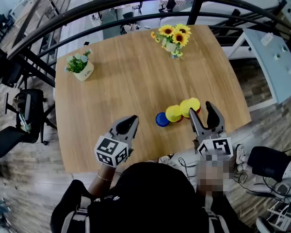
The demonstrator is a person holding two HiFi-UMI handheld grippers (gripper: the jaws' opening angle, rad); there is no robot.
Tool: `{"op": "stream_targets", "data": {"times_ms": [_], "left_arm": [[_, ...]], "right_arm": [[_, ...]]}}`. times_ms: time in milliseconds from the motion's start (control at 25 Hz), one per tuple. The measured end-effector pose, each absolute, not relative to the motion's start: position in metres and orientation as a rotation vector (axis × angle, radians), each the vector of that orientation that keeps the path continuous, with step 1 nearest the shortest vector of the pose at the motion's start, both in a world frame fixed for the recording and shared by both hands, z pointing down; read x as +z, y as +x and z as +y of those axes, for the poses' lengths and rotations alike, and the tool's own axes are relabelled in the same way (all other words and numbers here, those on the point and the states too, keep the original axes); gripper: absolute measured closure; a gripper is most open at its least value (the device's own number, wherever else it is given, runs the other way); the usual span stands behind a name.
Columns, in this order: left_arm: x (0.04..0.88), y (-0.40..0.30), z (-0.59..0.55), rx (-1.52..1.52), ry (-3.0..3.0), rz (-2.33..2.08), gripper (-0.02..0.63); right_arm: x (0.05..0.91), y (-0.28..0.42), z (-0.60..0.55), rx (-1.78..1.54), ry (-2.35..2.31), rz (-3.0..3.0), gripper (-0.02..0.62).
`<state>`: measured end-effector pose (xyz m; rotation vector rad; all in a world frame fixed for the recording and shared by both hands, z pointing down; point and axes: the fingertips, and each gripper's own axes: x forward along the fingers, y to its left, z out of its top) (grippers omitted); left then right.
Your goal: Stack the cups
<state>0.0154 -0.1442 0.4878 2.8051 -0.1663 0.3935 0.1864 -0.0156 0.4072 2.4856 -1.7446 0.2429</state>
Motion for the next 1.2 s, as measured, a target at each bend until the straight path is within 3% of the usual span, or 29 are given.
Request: {"op": "stream_targets", "data": {"times_ms": [120, 320, 400, 720, 1200], "left_arm": [[0.481, 0.017, -0.145, 0.37, 2.808, -0.166, 0.581], [0.467, 0.016, -0.142, 0.332, 2.827, -0.16, 0.581], [0.461, 0.015, -0.142, 0.315, 2.835, -0.158, 0.581], [0.446, 0.009, -0.133, 0.287, 2.878, -0.145, 0.581], [0.437, -0.004, -0.129, 0.272, 2.909, -0.187, 0.581]], "right_arm": [[0.379, 0.177, -0.012, 0.097, 2.557, -1.828, 0.356], [0.346, 0.141, -0.017, -0.066, 2.536, -2.058, 0.501], [0.341, 0.126, -0.023, -0.093, 2.507, -2.147, 0.589], [0.391, 0.067, -0.067, 0.162, 2.306, -2.33, 0.594], [0.416, 0.047, -0.084, 0.289, 2.226, -2.368, 0.594]]}}
